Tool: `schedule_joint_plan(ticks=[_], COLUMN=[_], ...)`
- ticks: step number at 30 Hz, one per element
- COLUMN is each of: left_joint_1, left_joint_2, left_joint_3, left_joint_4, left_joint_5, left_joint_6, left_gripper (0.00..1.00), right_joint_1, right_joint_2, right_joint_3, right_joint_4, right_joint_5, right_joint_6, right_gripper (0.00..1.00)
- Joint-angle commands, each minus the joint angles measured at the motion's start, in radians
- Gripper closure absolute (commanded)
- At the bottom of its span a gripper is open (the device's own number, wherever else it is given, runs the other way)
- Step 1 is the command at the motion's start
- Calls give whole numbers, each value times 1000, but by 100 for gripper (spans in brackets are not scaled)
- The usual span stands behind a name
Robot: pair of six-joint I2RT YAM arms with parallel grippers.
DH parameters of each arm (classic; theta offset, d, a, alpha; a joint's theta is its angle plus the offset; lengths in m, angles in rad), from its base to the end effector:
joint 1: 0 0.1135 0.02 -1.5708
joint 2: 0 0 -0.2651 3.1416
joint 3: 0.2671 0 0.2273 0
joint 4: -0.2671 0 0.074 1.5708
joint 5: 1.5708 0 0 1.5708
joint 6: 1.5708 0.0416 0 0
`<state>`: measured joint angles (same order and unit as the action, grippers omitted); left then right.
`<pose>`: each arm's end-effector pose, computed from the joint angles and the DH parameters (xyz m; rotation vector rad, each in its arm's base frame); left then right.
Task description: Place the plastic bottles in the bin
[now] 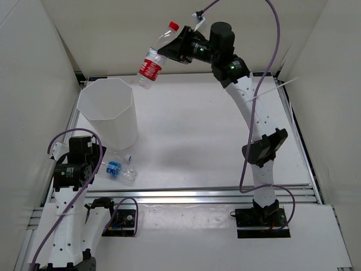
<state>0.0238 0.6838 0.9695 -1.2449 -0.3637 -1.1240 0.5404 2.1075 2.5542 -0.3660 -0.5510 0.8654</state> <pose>0.0724 0.0165 0.3079 -1.4425 1.9707 -0.0202 0.3630 0.2432 0.4990 -0.2300 1.6945 1.4985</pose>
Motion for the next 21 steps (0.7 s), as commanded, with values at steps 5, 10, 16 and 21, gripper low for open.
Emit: schedule_joint_plan(ticks=[5,10,16,21], left_joint_1=[-2,-2,-2,-2], left_joint_2=[23,23,13,-29], left_joint_3=[-55,-98,-107,-155], left_joint_4=[27,18,38,36], left_joint_5=[97,118,138,104], left_joint_6=[47,73,119,44], left_gripper=[0,0,0,0], right_joint_1=[205,302,343,299], right_joint_2=[74,97,-10,-245], right_joint_3=[43,66,11,-106], right_joint_4=[188,286,245,207], right_joint_5=[284,385,450,617], right_joint_6=[-359,-555,-699,-680], right_gripper=[96,94,0,0])
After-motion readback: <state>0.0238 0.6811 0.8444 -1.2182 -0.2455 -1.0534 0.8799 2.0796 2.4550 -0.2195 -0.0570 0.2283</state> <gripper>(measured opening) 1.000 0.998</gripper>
